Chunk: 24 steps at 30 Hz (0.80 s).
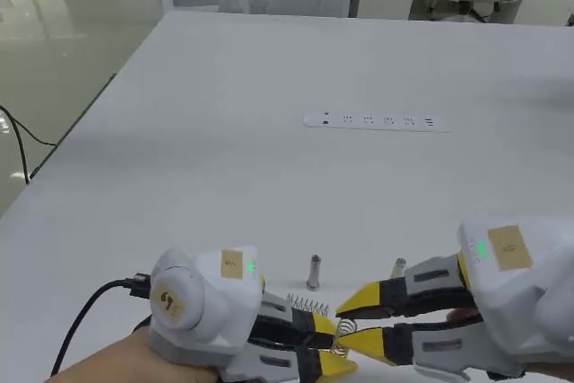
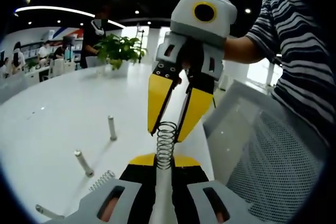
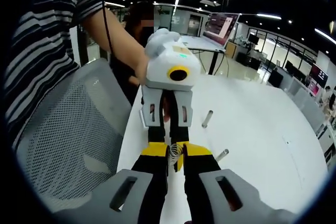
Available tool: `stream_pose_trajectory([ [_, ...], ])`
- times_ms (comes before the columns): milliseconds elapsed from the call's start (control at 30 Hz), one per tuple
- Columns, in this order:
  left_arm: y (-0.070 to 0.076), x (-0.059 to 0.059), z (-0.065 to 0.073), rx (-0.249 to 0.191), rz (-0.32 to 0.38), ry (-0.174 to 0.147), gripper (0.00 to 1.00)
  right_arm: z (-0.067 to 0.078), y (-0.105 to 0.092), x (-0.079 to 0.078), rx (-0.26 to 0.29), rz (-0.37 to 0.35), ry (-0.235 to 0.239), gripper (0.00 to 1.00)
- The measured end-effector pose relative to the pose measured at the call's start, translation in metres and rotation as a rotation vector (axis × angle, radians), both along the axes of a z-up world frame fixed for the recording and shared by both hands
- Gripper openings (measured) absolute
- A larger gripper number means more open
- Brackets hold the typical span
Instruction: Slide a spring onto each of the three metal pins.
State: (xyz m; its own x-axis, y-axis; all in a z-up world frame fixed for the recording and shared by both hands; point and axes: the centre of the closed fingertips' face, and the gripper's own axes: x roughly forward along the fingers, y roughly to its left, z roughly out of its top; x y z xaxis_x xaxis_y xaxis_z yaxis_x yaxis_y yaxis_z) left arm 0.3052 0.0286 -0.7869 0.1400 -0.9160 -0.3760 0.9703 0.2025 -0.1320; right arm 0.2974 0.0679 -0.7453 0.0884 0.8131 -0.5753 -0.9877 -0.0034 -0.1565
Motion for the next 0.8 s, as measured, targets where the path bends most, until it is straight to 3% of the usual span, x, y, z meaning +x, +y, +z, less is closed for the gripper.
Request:
stream_pose_trajectory([
  [100, 0.001, 0.001, 0.001, -0.001, 0.004, -0.002, 0.02, 0.001, 0.003, 0.0, 0.009, 0.005, -0.029, 0.07],
  [400, 0.006, 0.001, 0.003, 0.003, 0.016, -0.007, 0.02, 0.004, 0.006, -0.001, 0.032, 0.013, -0.049, 0.07],
  [800, 0.01, -0.003, 0.001, 0.0, 0.036, 0.017, 0.03, 0.002, 0.009, -0.004, 0.033, 0.024, -0.053, 0.07],
])
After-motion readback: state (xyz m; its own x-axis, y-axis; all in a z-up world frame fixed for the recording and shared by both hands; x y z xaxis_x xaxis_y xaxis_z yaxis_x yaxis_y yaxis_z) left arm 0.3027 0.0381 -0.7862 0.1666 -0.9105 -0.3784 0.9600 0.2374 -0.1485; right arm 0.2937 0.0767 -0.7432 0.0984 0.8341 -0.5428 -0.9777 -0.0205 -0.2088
